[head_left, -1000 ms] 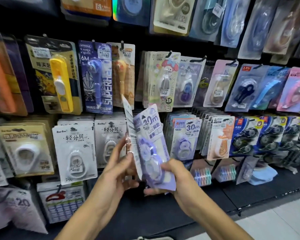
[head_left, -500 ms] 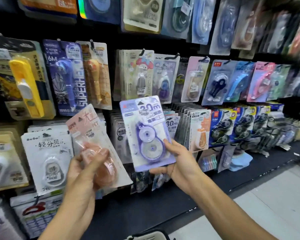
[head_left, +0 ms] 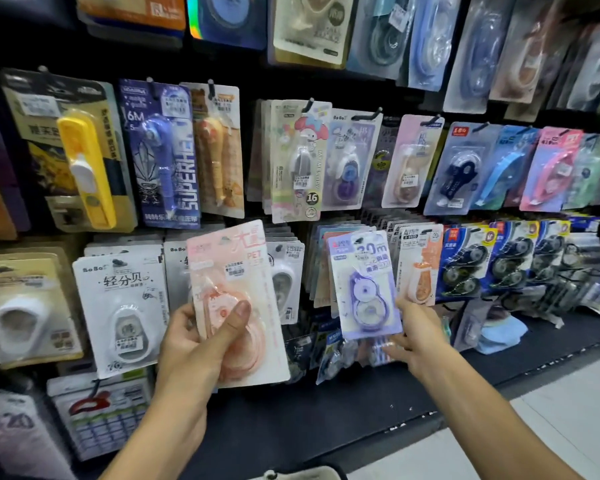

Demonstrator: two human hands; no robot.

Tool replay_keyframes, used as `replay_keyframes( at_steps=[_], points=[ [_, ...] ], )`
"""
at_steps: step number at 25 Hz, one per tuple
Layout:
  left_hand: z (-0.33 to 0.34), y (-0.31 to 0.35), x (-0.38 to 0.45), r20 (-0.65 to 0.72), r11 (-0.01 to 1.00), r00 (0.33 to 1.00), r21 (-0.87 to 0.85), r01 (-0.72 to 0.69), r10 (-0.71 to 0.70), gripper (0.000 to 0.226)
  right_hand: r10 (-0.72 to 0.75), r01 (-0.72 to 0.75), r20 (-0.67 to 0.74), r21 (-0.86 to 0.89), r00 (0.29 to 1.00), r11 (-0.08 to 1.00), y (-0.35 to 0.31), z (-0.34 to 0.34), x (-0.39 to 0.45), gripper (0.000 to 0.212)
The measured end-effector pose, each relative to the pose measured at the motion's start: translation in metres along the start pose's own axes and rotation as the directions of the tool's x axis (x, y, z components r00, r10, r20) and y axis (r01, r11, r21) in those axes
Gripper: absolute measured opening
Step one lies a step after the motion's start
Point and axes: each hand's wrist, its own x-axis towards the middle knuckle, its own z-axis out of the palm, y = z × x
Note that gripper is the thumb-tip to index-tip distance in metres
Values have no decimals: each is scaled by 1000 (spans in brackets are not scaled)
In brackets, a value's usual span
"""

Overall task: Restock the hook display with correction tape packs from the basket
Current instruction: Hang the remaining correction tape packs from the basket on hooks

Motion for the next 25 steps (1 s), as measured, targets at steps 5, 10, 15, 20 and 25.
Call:
replay_keyframes(
  at_steps=[5, 10, 15, 20, 25],
  points=[
    [5, -10, 1, 129, 984, 992, 177, -12, -11, 35, -145, 255, 770, -23, 621, 967, -2, 34, -66, 50],
    [-4, -10, 9, 460, 378, 871, 786, -489, 170, 57, -275, 127, 663, 262, 696, 957, -4, 33, -46, 49],
    [-24, 1, 25, 352, -14, 933, 936, -352, 75, 72, -175, 137, 431, 118, 885, 984, 2, -24, 13, 39],
    [-23, -6, 29, 358, 3, 929, 933, -360, 91, 75, -203, 189, 357, 76, 912, 979, 12, -33, 26, 23],
    [-21, -11, 28, 350, -5, 935, 937, -350, 59, 77, -205, 200, 243, 48, 948, 979, 10, -28, 32, 26]
  ],
)
